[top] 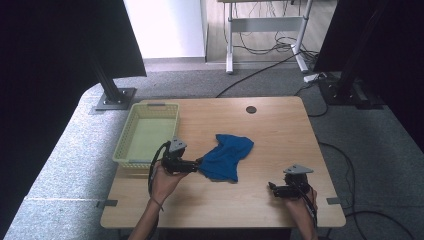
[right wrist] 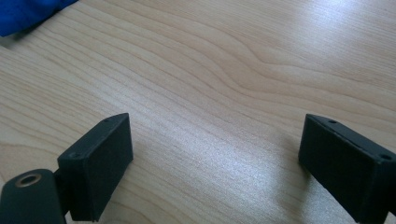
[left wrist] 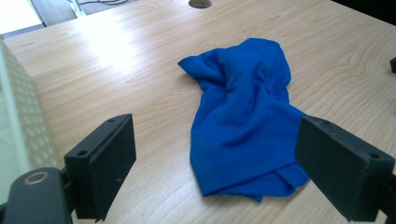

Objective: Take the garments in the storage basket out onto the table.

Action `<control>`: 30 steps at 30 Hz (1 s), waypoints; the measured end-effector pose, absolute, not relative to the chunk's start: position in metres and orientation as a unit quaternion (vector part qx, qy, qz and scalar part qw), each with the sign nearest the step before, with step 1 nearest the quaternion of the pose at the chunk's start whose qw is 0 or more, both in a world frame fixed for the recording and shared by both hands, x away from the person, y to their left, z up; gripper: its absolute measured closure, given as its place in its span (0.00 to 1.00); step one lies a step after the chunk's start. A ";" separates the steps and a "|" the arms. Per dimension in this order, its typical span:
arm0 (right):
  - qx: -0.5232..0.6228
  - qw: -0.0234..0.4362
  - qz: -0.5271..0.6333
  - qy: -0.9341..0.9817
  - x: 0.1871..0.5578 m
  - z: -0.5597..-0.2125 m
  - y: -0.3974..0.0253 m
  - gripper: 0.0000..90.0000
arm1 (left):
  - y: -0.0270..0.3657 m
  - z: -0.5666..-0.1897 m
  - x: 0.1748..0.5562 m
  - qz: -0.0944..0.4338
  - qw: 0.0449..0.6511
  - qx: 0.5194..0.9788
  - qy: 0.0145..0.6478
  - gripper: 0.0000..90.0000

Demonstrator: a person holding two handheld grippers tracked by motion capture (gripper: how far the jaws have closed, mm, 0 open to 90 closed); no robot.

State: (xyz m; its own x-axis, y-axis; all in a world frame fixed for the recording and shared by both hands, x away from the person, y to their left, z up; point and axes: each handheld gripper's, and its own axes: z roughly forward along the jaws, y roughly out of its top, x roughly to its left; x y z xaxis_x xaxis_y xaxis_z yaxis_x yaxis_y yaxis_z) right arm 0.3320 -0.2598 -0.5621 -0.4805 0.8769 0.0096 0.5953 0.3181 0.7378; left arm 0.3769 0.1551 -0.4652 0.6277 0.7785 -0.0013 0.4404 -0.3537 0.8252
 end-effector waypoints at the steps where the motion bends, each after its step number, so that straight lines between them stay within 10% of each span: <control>1: 0.468 0.202 0.349 0.786 0.332 -0.562 -0.260 0.11 | 0.157 -0.465 0.376 0.201 0.421 0.798 0.382 0.14; 30: 0.468 0.202 0.349 0.786 0.332 -0.562 -0.260 0.11 | 0.206 -0.502 0.339 0.205 0.421 0.781 0.414 0.14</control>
